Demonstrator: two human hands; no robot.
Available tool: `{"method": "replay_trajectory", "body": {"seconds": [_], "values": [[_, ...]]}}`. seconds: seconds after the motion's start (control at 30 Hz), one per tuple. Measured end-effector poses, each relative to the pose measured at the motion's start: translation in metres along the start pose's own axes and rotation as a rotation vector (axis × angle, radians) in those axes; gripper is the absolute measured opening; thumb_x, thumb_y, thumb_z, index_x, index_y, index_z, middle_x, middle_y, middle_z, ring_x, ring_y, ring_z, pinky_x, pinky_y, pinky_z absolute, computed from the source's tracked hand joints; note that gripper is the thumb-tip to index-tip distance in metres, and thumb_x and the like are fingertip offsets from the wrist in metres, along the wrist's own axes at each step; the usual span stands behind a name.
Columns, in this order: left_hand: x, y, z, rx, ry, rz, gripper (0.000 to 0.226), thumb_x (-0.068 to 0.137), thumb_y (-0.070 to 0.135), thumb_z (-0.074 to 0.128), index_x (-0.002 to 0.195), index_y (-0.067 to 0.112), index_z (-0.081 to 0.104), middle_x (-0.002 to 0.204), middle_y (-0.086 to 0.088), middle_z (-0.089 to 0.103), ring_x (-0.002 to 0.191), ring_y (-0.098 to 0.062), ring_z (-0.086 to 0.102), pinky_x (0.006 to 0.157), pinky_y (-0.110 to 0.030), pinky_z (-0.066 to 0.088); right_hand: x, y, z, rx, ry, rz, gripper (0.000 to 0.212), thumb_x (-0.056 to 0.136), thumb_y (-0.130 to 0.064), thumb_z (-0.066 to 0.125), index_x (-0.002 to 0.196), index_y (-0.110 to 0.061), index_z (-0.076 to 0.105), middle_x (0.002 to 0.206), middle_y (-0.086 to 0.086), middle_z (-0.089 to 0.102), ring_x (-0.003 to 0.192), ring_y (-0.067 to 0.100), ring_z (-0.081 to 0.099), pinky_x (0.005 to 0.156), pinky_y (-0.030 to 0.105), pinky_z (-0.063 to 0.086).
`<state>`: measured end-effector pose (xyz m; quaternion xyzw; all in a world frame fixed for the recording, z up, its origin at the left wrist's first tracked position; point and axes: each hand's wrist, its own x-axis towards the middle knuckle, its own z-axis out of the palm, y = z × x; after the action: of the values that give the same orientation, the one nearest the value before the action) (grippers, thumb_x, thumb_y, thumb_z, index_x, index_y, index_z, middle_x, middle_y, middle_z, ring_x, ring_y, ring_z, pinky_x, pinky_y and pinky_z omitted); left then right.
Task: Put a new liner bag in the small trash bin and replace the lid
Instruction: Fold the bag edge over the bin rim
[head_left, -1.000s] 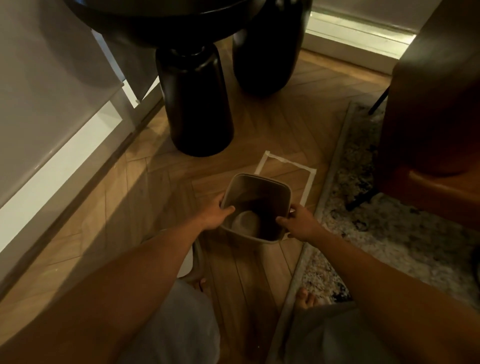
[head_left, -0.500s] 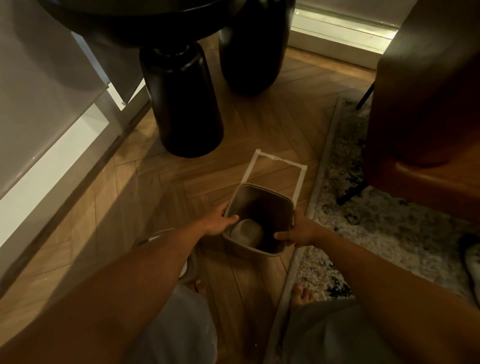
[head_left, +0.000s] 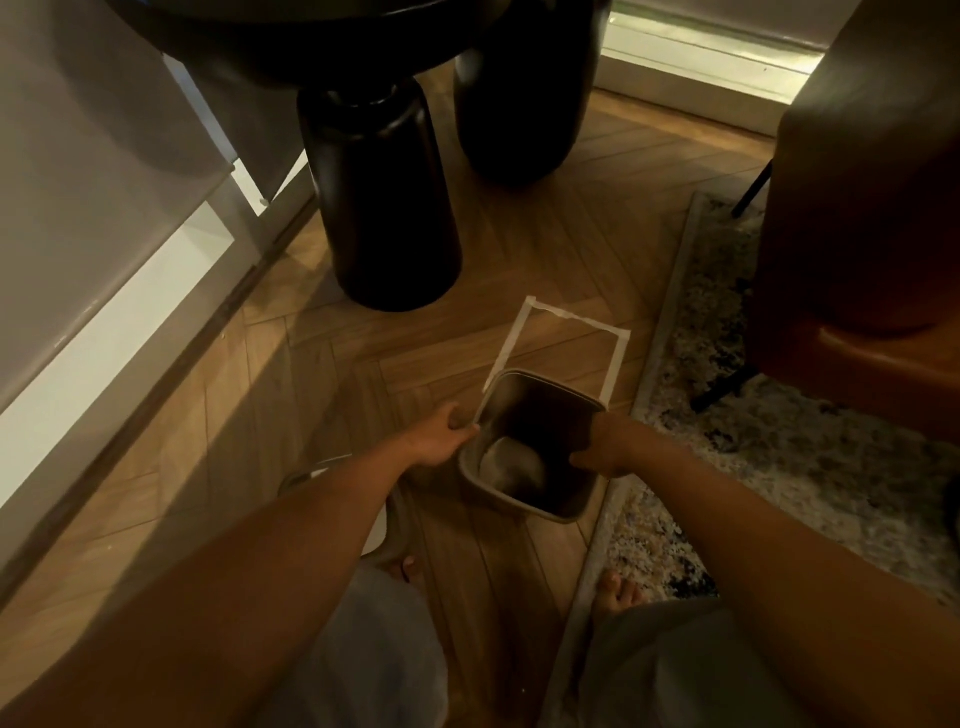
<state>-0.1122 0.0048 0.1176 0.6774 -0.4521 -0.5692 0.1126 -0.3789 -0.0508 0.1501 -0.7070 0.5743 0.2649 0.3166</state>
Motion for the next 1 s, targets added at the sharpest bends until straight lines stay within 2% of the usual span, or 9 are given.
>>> {"method": "replay_trajectory", "body": {"seconds": [0.07, 0.13, 0.27, 0.4, 0.57, 0.73, 0.83, 0.93, 1.0], "values": [[-0.003, -0.007, -0.012, 0.036, 0.044, -0.013, 0.066, 0.097, 0.041, 0.052, 0.153, 0.017, 0.027, 0.152, -0.01, 0.04, 0.133, -0.026, 0.045, 0.089, -0.028, 0.043, 0.002, -0.016, -0.006, 0.067, 0.086, -0.053, 0.061, 0.091, -0.048, 0.065, 0.139, -0.011, 0.053, 0.124, 0.011, 0.065, 0.111, 0.025, 0.063, 0.093, 0.038, 0.054], [-0.006, -0.019, -0.025, 0.059, 0.08, -0.029, 0.062, 0.098, 0.042, 0.051, 0.151, 0.015, 0.033, 0.149, -0.01, 0.044, 0.13, -0.027, 0.047, 0.09, -0.03, 0.044, 0.002, -0.035, -0.01, 0.132, 0.154, -0.156, 0.068, 0.093, -0.047, 0.064, 0.146, -0.01, 0.046, 0.119, 0.01, 0.069, 0.11, 0.025, 0.065, 0.094, 0.039, 0.053], [-0.016, -0.05, -0.053, 0.078, 0.181, -0.042, 0.053, 0.097, 0.047, 0.051, 0.139, 0.015, 0.05, 0.127, -0.004, 0.059, 0.105, -0.017, 0.058, 0.082, -0.03, 0.045, 0.003, -0.071, -0.009, 0.267, 0.203, -0.393, 0.04, 0.095, -0.039, 0.064, 0.13, -0.02, 0.059, 0.094, -0.006, 0.072, 0.085, 0.006, 0.066, 0.072, 0.026, 0.049], [-0.028, -0.089, -0.077, 0.057, 0.289, -0.064, 0.042, 0.097, 0.04, 0.052, 0.126, 0.011, 0.062, 0.12, -0.008, 0.064, 0.105, -0.022, 0.059, 0.094, -0.037, 0.047, 0.012, -0.115, 0.0, 0.382, 0.176, -0.469, 0.052, 0.096, -0.035, 0.064, 0.143, -0.016, 0.053, 0.12, 0.001, 0.068, 0.096, 0.005, 0.061, 0.078, 0.017, 0.045], [-0.041, -0.136, -0.097, -0.024, 0.421, -0.147, 0.033, 0.099, 0.033, 0.052, 0.116, 0.009, 0.066, 0.102, -0.004, 0.061, 0.087, -0.018, 0.058, 0.07, -0.026, 0.044, 0.036, -0.171, 0.021, 0.481, 0.135, -0.439, 0.049, 0.099, -0.034, 0.061, 0.144, -0.016, 0.053, 0.132, 0.004, 0.064, 0.095, 0.003, 0.058, 0.069, 0.012, 0.041], [-0.046, -0.188, -0.106, -0.108, 0.453, -0.223, 0.022, 0.101, 0.03, 0.048, 0.082, 0.023, 0.058, 0.077, 0.011, 0.051, 0.067, 0.0, 0.047, 0.055, -0.013, 0.038, 0.07, -0.217, 0.057, 0.519, 0.048, -0.338, 0.051, 0.098, -0.036, 0.061, 0.143, -0.013, 0.054, 0.138, 0.008, 0.062, 0.122, 0.021, 0.058, 0.092, 0.025, 0.042], [-0.047, -0.213, -0.107, -0.089, 0.434, -0.239, 0.021, 0.101, 0.024, 0.048, 0.094, 0.013, 0.065, 0.081, 0.005, 0.058, 0.069, -0.003, 0.05, 0.07, -0.02, 0.045, 0.09, -0.234, 0.08, 0.56, 0.02, -0.251, 0.046, 0.097, -0.035, 0.062, 0.137, -0.013, 0.059, 0.135, 0.008, 0.063, 0.119, 0.021, 0.059, 0.088, 0.025, 0.042], [-0.046, -0.239, -0.106, -0.07, 0.394, -0.246, 0.036, 0.103, 0.026, 0.045, 0.124, 0.002, 0.061, 0.116, -0.012, 0.062, 0.105, -0.025, 0.06, 0.097, -0.032, 0.044, 0.108, -0.247, 0.101, 0.582, -0.044, -0.175, 0.047, 0.097, -0.037, 0.06, 0.137, -0.012, 0.06, 0.138, 0.01, 0.061, 0.124, 0.027, 0.058, 0.099, 0.033, 0.047], [-0.044, -0.253, -0.104, -0.073, 0.393, -0.304, 0.042, 0.102, 0.033, 0.045, 0.132, 0.007, 0.057, 0.132, -0.015, 0.058, 0.12, -0.032, 0.055, 0.097, -0.035, 0.041, 0.12, -0.252, 0.114, 0.575, -0.074, -0.15, 0.049, 0.098, -0.037, 0.058, 0.139, -0.01, 0.059, 0.139, 0.011, 0.06, 0.125, 0.029, 0.057, 0.103, 0.036, 0.046]]}}
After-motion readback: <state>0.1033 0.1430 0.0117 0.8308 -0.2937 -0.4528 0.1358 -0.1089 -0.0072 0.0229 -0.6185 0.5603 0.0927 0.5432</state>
